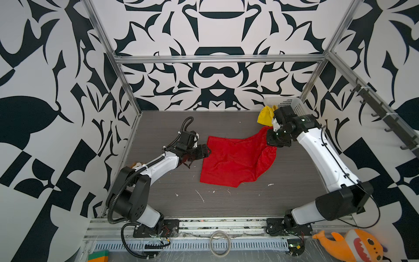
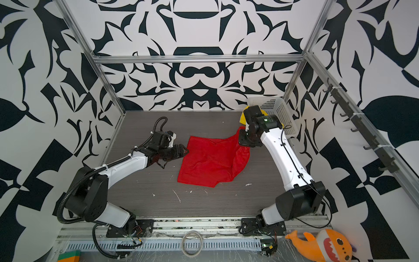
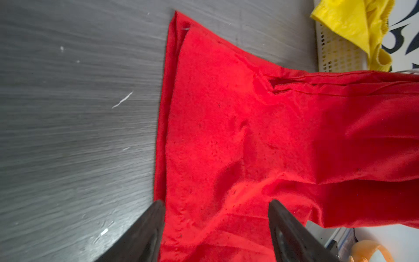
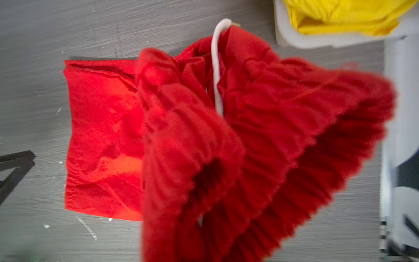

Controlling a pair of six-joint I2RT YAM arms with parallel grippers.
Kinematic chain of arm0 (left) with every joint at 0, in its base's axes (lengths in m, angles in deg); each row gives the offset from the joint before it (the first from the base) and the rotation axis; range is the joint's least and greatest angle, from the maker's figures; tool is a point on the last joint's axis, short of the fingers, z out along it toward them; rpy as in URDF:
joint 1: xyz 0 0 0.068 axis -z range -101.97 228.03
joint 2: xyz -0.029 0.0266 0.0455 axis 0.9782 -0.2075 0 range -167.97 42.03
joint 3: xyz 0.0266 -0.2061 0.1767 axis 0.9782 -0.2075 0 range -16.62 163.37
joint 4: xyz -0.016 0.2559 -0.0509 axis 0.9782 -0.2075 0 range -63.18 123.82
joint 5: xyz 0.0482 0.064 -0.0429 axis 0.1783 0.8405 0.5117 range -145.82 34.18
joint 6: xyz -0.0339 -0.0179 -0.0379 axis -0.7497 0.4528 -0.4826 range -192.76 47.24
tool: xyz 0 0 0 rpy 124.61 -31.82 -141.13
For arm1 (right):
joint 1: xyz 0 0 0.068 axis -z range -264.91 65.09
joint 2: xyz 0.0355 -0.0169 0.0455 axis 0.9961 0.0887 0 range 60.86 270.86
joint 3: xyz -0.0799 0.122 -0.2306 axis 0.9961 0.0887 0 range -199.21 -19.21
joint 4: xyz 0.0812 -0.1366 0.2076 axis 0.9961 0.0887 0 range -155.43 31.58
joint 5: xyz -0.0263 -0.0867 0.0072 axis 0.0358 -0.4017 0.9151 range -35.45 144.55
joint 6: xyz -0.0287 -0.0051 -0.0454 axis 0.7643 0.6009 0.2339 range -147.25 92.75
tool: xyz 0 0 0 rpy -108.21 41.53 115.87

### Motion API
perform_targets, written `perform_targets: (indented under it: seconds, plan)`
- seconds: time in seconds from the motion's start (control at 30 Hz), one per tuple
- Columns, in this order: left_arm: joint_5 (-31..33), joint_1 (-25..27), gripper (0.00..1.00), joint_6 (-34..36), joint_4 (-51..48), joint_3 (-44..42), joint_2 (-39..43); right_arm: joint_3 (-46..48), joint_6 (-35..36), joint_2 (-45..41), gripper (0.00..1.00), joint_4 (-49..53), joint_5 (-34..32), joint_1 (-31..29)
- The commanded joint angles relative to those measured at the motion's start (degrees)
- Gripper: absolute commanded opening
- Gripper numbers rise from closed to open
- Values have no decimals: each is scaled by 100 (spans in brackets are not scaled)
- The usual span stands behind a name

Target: Fold and stack the shorts

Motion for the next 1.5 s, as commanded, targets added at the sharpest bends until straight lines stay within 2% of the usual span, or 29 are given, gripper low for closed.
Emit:
perform_targets:
  seconds: [0.0,0.17,0.3,0.5,0.67,0.77,0.83,0.97,1.1,1.2,1.27,1.37,1.47]
  plan:
    - [-254,-154,73,-302,21,-118,-297,-570,-114,170,6,431,-876,-483]
    - [-277,-200,67,-377,234,-214,-630,-1029,-587,647,6,467,-1695,-1459]
    - [-198,-202,54,-385,357,-300,-933,-1564,-850,1185,7,541,-2137,-2133]
    - [-347,-201,45,-552,765,-511,-1192,-2359,-1058,2157,8,542,-2224,-2875]
    - [-352,-222,45,-588,815,-549,-1118,-2427,-1129,2890,15,-58,-1435,-3119]
    - [-341,-315,46,-604,725,-567,-906,-2058,-1133,3114,23,-977,-417,-3140]
    - [-350,-457,49,-625,663,-638,-709,-1714,-1168,3125,33,-1685,172,-3144]
    - [-460,-827,60,-667,489,-825,-128,-1315,-1236,2854,52,-2501,1002,-3093]
    - [-722,-1161,73,-787,367,-985,475,-859,-1367,2167,64,-2947,1604,-2876]
    - [-967,-1265,78,-1002,583,-1205,912,-66,-1595,1414,64,-3522,1940,-2581]
    - [-1131,-1274,79,-1211,899,-1391,1124,700,-1754,938,60,-3995,1945,-2305]
    - [-1400,-1272,79,-1559,1489,-1629,1080,1457,-1837,708,49,-4263,1875,-1996]
    - [-1658,-1277,78,-1783,1786,-1706,731,1693,-1726,978,36,-4299,1824,-1976]
